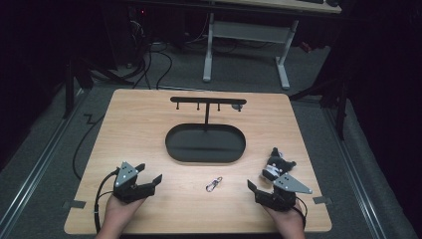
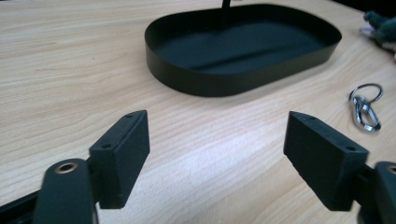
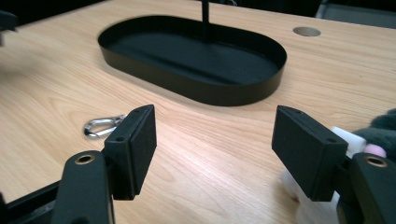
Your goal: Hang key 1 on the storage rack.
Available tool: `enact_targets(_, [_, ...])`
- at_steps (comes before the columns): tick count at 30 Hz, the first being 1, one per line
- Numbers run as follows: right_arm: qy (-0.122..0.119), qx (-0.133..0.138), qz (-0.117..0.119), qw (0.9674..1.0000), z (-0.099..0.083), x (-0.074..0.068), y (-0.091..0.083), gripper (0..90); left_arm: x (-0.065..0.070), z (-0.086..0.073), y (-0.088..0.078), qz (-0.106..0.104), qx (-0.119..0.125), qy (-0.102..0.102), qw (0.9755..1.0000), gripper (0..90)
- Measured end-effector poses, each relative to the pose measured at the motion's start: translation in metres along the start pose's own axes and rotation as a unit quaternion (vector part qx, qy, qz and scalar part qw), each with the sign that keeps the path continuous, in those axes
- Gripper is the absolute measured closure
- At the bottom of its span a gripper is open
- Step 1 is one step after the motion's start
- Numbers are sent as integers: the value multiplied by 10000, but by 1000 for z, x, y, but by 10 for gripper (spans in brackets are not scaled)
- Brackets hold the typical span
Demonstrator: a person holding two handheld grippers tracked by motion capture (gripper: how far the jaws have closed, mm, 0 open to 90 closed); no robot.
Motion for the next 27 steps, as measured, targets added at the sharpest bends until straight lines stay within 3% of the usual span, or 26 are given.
enact_targets(3, [42,-34,-149,9999,-4,4,1,319,-1,-8,-2,30,-131,176,9998,226])
enact_targets(5, [49,-67,-148,9999,-7,5,2,310,-4,-10,-1,75,-251,79,9996,220])
enact_targets(7, [87,-90,-132,9998,-8,7,3,307,-3,-9,0,48,-220,-15,9997,220])
enact_targets(9, [102,-64,-141,9998,-7,7,3,306,1,-8,1,93,-235,111,9996,220])
enact_targets(15, [66,-69,-146,9998,-9,6,-1,316,4,-9,5,-110,-384,-59,9992,241])
enact_targets(19, [109,-108,-89,9998,-12,8,-2,331,4,-6,3,-192,-265,-157,9993,259])
enact_targets(27, [173,-98,-2,9998,-9,12,0,432,7,-7,2,-193,-303,-36,9993,156])
Point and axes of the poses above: each handheld gripper's, and its own axes: y roughly forward along the jaws, z roughly out of its top, x roughly to its right, the point moved 5 cm from there along y, roughly forward along the jaws, and after that the axes turned 6 degrees about -y, right-handed, at the moved point
